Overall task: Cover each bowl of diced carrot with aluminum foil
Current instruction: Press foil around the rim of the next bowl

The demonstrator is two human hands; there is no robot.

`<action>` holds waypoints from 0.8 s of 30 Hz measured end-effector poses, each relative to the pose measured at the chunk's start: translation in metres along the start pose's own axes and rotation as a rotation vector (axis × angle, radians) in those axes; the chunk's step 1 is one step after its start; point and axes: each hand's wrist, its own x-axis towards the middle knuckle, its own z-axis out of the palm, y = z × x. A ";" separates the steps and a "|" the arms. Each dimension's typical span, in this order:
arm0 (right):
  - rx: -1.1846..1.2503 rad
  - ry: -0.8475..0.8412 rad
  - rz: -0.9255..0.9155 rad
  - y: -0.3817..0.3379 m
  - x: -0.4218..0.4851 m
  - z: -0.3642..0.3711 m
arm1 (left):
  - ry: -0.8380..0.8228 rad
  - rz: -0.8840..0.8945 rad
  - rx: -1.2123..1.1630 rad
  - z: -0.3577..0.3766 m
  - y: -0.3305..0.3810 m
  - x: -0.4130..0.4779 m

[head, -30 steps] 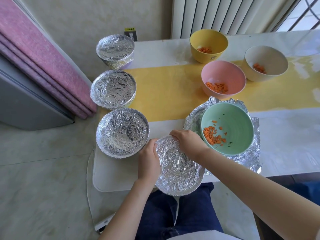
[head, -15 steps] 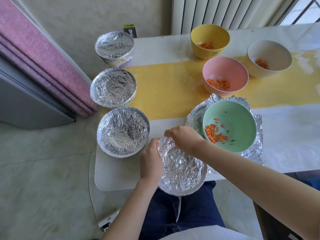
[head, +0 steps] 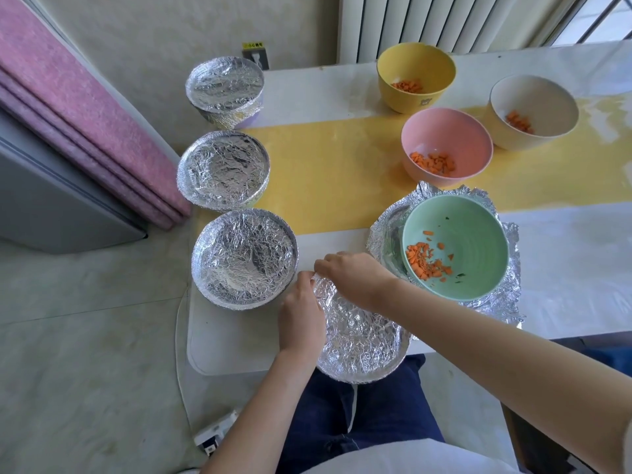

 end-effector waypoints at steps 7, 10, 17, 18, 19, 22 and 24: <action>0.105 0.044 0.003 0.006 0.002 0.007 | -0.025 0.008 0.047 -0.005 0.003 -0.001; 0.219 0.125 0.040 0.016 -0.006 0.017 | -0.077 0.011 0.086 -0.009 0.005 -0.007; 0.398 0.168 0.181 0.035 -0.024 0.018 | -0.199 -0.016 0.142 -0.016 0.010 0.000; 0.414 0.171 0.183 0.035 -0.024 0.020 | -0.196 0.006 0.109 -0.015 0.010 0.002; 0.422 0.173 0.183 0.036 -0.024 0.022 | -0.191 0.038 0.079 -0.013 0.009 0.005; 0.410 0.167 0.183 0.037 -0.022 0.022 | -0.165 0.123 0.026 -0.007 0.006 0.012; 0.385 0.164 0.188 0.036 -0.022 0.018 | -0.130 0.130 -0.009 -0.005 0.003 0.014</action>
